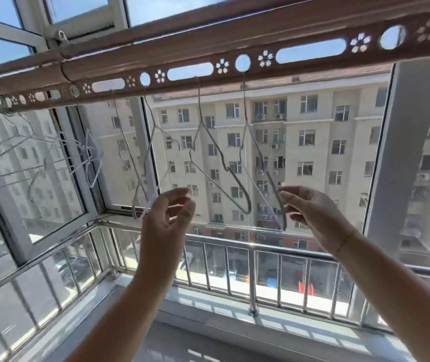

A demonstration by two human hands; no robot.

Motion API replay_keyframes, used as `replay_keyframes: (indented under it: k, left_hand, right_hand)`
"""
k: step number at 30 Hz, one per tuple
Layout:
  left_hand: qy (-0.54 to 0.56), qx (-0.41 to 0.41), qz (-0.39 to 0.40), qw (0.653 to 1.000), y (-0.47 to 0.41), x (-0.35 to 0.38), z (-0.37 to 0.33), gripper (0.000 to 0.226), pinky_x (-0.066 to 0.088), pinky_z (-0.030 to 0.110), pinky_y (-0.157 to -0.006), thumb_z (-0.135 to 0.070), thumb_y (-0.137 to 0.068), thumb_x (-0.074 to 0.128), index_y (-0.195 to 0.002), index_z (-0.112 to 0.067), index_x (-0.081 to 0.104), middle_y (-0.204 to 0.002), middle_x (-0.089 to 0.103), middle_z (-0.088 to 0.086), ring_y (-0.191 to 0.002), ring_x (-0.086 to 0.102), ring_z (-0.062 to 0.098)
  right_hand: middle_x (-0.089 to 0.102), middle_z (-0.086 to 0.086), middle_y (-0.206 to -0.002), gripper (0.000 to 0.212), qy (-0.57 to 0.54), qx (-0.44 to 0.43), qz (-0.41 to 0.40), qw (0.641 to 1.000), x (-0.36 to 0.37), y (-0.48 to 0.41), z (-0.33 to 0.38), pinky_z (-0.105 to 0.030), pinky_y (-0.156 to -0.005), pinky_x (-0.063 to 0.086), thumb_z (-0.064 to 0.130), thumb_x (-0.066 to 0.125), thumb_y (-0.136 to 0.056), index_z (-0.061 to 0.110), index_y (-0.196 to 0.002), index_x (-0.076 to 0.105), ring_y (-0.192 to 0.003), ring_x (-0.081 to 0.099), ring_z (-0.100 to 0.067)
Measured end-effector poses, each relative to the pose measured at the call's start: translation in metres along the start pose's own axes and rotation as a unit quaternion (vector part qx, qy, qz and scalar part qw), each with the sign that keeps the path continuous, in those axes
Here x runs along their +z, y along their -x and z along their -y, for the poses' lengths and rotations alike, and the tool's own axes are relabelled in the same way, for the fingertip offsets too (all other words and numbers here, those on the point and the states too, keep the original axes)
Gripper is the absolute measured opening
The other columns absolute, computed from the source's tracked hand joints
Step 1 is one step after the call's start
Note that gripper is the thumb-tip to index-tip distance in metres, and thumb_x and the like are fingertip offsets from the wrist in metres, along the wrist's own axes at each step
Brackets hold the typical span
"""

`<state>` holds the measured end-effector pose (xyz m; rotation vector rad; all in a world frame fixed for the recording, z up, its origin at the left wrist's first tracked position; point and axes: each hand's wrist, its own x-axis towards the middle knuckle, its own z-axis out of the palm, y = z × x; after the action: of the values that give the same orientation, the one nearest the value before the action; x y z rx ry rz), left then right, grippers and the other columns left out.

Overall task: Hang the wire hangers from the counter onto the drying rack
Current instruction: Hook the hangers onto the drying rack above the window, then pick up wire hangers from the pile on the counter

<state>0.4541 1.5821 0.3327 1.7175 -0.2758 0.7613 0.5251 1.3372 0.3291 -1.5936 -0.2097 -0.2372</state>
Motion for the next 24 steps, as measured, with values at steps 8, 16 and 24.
replay_keyframes:
  k: [8, 16, 24]
  left_hand:
    - [0.052, -0.124, 0.175, 0.975, 0.095, 0.090, 0.033, 0.022, 0.050, 0.019, -0.072, -0.036, -0.082, 0.064, -0.102, -0.029, 0.060, -0.096, 0.065, -0.001, -0.090, 0.062, 0.013]
    - [0.092, -0.114, 0.397, 0.906, 0.159, 0.243, -0.016, 0.058, 0.050, 0.016, -0.080, -0.053, -0.072, 0.064, -0.125, -0.033, 0.052, -0.123, 0.060, -0.008, -0.110, 0.058, 0.002]
    - [0.179, -0.114, 0.527, 0.823, 0.270, 0.407, -0.088, 0.059, 0.040, 0.031, -0.105, -0.041, -0.071, 0.070, -0.126, -0.041, 0.047, -0.130, 0.054, -0.016, -0.123, 0.049, 0.001]
  right_hand:
    - [0.064, -0.006, -0.104, 0.035, 0.049, 0.012, -0.025, 0.998, -0.088, 0.064, -0.035, -0.017, -0.071, 0.048, 0.023, 0.063, -0.083, 0.013, -0.116, 0.057, -0.095, 0.062, -0.015]
    - [0.054, -0.004, -0.122, 0.065, 0.129, 0.015, -0.125, 0.984, -0.249, 0.165, -0.043, -0.023, -0.089, 0.047, 0.039, 0.070, -0.072, 0.017, -0.130, 0.048, -0.112, 0.053, -0.015]
    - [0.050, -0.001, -0.129, 0.061, 0.186, 0.045, -0.267, 0.945, -0.426, 0.300, -0.038, -0.023, -0.090, 0.041, 0.024, 0.071, -0.078, 0.020, -0.133, 0.046, -0.119, 0.046, -0.016]
